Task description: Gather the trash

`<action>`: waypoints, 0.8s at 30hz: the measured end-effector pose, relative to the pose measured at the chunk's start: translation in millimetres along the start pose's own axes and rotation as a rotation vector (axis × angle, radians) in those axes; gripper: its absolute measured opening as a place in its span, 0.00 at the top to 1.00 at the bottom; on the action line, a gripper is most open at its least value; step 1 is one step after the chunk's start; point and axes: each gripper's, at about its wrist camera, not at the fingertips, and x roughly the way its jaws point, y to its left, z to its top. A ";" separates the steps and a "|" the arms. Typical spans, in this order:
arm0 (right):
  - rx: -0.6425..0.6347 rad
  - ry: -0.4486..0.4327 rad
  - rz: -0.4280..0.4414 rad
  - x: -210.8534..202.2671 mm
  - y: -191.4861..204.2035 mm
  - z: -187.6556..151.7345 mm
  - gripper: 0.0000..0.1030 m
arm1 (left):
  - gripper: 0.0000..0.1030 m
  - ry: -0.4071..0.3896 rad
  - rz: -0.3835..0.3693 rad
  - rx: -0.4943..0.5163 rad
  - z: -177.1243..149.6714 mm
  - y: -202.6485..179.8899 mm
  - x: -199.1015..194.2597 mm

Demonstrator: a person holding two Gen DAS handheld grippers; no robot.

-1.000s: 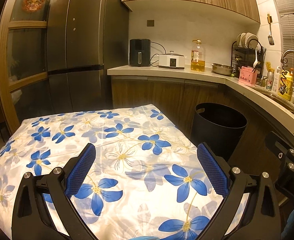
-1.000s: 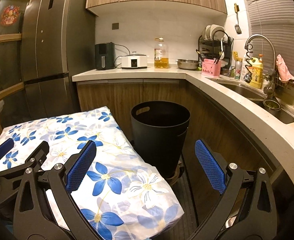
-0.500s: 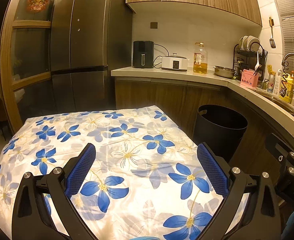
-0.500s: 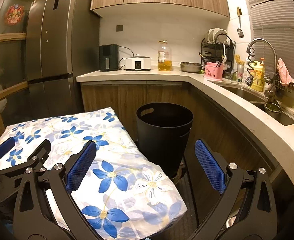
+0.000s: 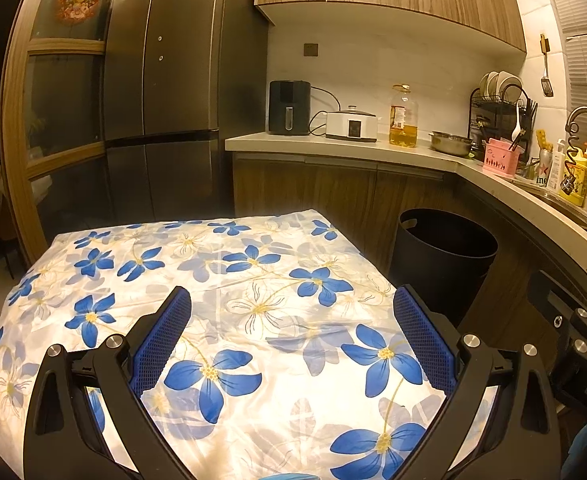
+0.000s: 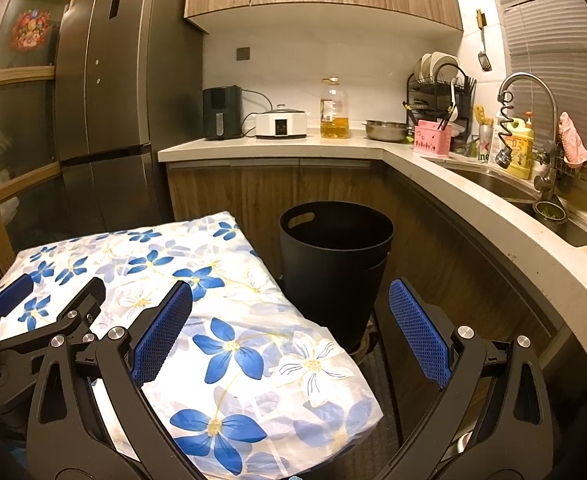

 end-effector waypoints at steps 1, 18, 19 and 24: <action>0.000 0.002 0.002 0.5 0.4 -0.3 0.05 | 0.06 0.000 0.001 0.000 0.1 0.0 0.0; -0.002 -0.004 0.007 0.8 2.8 -1.4 0.05 | 0.06 -0.008 0.004 -0.004 1.5 0.9 0.9; -0.002 -0.004 0.007 1.0 3.3 -1.5 0.05 | 0.06 -0.008 0.006 -0.005 1.5 0.9 0.8; -0.003 -0.004 0.011 0.0 3.6 -2.2 0.05 | 0.06 -0.012 0.008 -0.009 1.2 1.7 -1.0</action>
